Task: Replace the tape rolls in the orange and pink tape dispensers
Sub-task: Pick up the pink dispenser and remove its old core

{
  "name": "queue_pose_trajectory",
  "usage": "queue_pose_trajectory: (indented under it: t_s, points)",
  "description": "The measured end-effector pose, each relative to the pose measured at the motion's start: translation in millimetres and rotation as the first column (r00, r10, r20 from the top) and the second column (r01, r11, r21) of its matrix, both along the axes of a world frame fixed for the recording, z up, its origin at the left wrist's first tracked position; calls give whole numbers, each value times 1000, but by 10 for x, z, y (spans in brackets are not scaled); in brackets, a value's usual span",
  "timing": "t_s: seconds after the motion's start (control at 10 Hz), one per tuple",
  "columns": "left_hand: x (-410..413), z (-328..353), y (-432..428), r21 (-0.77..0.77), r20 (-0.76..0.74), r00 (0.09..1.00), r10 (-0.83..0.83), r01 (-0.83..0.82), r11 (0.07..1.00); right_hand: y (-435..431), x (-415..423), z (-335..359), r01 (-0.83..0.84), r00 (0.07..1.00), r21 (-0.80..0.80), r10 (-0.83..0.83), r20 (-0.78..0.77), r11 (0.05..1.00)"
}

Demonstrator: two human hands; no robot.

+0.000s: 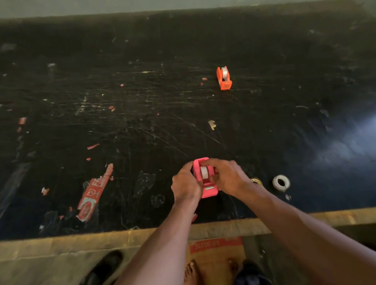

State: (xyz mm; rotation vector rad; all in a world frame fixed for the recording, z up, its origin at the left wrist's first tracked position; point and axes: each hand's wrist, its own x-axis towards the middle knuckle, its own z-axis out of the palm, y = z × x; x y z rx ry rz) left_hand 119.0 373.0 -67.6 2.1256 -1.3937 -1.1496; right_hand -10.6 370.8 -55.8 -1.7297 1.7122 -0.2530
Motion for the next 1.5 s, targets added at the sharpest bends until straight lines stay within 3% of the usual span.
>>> queue_pose_trajectory:
  t_s: [0.1, 0.2, 0.3, 0.4, 0.6, 0.8, 0.9, 1.0, 1.1, 1.4, 1.5]
  points:
    - [47, 70, 2, 13, 18, 994, -107, 107, 994, -21, 28, 39, -6, 1000, 67, 6, -2, 998]
    - [61, 34, -16, 14, 47, 993, -108, 107, 994, -90, 21, 130, -67, 997, 140, 70, -15, 988]
    - [25, 63, -13, 41, -32, 999, 28, -26, 999, -102, 40, 169, -33, 999, 158, 36, -14, 987]
    - [12, 32, -19, 37, -48, 995, 88, -86, 996, -54, 110, 165, 36, 999, 117, -34, -13, 993]
    - [-20, 74, 7, 79, 28, 998, 49, -51, 996, 8, 78, 297, -54, 996, 111, 61, -62, 992]
    - [99, 121, -111, 114, 64, 998, -11, 4, 994, 93, -96, 516, 48, 998, -80, -51, -36, 996]
    - [117, 375, -90, -5, -125, 992, 12, -12, 1000, 165, -118, 653, 93, 996, -83, -93, 0, 992]
    - [77, 495, -14, 55, -408, 912, -50, 80, 995, 262, -73, 657, 139, 990, -104, -135, 42, 985]
    - [44, 516, 51, 76, -548, 835, -44, 103, 992, 345, -54, 599, 164, 984, -110, -155, 84, 980]
    - [-77, 494, 191, 188, -681, 725, 103, 38, 981, 529, -197, 513, 220, 973, -95, -213, 85, 971]
    - [-144, 434, 189, 201, -640, 757, 130, 2, 979, 550, -268, 487, 271, 962, -112, -269, 34, 956]
